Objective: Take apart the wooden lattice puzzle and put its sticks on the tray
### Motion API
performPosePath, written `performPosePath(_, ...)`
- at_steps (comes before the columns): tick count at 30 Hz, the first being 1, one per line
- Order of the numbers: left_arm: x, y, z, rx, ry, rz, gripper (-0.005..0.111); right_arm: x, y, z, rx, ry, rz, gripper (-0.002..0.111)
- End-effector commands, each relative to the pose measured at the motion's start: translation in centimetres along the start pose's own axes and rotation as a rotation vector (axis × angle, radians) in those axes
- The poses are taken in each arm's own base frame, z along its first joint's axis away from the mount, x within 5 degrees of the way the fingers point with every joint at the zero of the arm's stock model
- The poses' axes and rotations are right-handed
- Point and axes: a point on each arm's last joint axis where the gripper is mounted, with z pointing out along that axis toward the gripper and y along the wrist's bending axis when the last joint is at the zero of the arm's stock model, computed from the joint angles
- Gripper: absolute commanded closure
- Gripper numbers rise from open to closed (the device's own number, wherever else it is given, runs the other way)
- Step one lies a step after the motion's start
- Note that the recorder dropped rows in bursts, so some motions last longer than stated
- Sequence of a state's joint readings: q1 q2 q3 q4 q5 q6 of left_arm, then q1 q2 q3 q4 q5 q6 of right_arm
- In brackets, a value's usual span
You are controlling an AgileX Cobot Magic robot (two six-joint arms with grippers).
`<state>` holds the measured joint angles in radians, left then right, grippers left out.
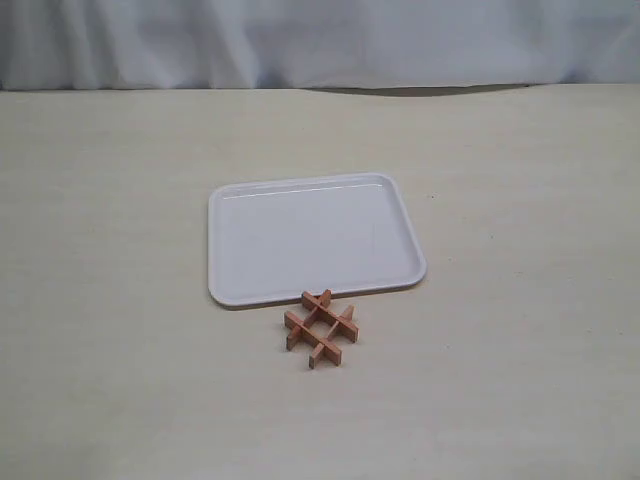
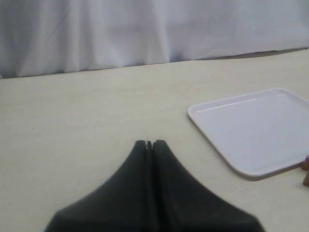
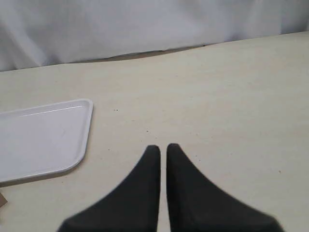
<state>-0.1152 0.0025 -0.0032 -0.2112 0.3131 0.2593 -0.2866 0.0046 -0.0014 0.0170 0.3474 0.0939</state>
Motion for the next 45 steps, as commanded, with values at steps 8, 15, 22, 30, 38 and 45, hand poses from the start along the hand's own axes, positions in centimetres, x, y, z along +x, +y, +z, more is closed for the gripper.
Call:
performPosePath(8, 0.0, 0.1, 0.0, -0.012, -0.008, 0.001, 0.107, 0.0, 0.0, 0.0, 0.002, -0.007, 0.005, 0.104)
performPosePath(15, 0.0, 0.1, 0.0, -0.012, -0.008, 0.001, 0.107, -1.0, 0.1, -0.1, -0.005, -0.12, -0.01, 0.104)
performPosePath(22, 0.0, 0.1, 0.0, -0.012, -0.008, 0.001, 0.107, -4.6, 0.4, -1.3, -0.045, -0.538, -0.011, 0.104)
performPosePath(30, 0.0, 0.1, 0.0, -0.012, -0.008, 0.001, 0.107, -6.6, 0.6, -2.9, -0.103, -0.819, 0.069, 0.104)
performPosePath(38, 0.0, 0.1, 0.0, -0.012, -0.008, 0.001, 0.107, -8.8, 0.7, -2.7, -0.257, -0.718, 0.539, 0.104)
performPosePath(45, 0.0, 0.1, 0.0, -0.012, -0.008, 0.001, 0.107, -15.4, 1.5, 5.0, 0.023, -0.068, -0.024, 0.104)
